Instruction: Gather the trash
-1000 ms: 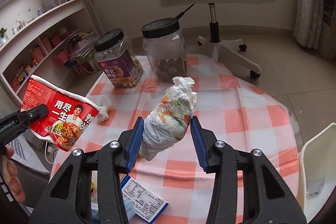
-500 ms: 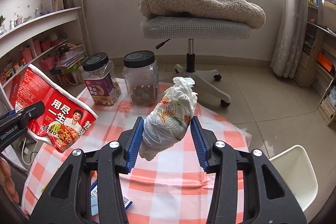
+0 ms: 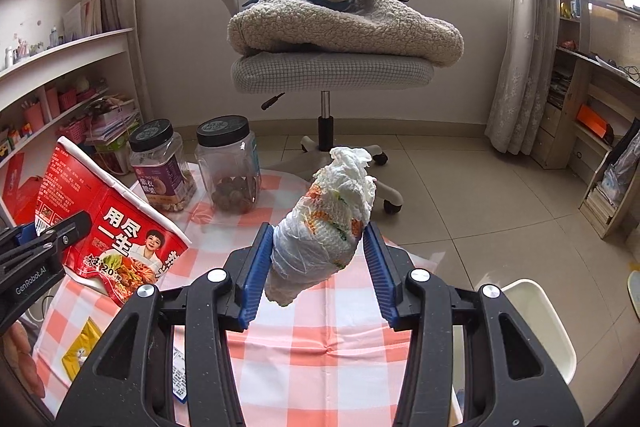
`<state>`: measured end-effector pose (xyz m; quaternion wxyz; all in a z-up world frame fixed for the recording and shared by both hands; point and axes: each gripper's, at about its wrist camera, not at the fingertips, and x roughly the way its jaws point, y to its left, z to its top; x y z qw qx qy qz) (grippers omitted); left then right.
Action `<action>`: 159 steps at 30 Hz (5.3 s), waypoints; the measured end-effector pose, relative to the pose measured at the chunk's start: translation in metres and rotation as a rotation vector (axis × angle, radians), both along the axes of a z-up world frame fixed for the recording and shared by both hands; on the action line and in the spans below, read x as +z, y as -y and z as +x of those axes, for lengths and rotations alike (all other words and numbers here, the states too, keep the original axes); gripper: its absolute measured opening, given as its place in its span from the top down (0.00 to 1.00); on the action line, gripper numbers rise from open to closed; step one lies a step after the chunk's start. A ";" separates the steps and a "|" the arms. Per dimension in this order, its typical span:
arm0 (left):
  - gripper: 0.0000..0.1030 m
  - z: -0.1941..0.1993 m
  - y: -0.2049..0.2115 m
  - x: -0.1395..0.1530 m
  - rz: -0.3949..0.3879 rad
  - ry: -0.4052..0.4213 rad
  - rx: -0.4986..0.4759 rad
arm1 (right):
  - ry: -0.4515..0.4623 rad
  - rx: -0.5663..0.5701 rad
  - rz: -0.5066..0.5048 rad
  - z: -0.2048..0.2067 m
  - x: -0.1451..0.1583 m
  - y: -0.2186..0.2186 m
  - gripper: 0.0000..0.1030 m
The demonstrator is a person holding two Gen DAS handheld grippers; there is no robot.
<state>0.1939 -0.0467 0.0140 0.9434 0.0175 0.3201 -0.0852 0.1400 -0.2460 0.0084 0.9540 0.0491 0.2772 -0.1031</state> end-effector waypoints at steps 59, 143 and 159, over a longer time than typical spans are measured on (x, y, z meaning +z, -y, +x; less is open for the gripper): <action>0.57 -0.098 0.308 -0.027 0.011 -0.111 -0.520 | 0.145 -0.667 0.119 -0.211 0.038 0.267 0.07; 0.11 0.173 -0.095 -0.124 0.221 -0.323 0.200 | -0.302 0.065 0.089 0.068 -0.077 -0.067 0.07; 0.67 0.218 -0.111 -0.161 0.108 -0.409 0.103 | -0.551 0.108 0.405 0.125 -0.140 -0.082 0.07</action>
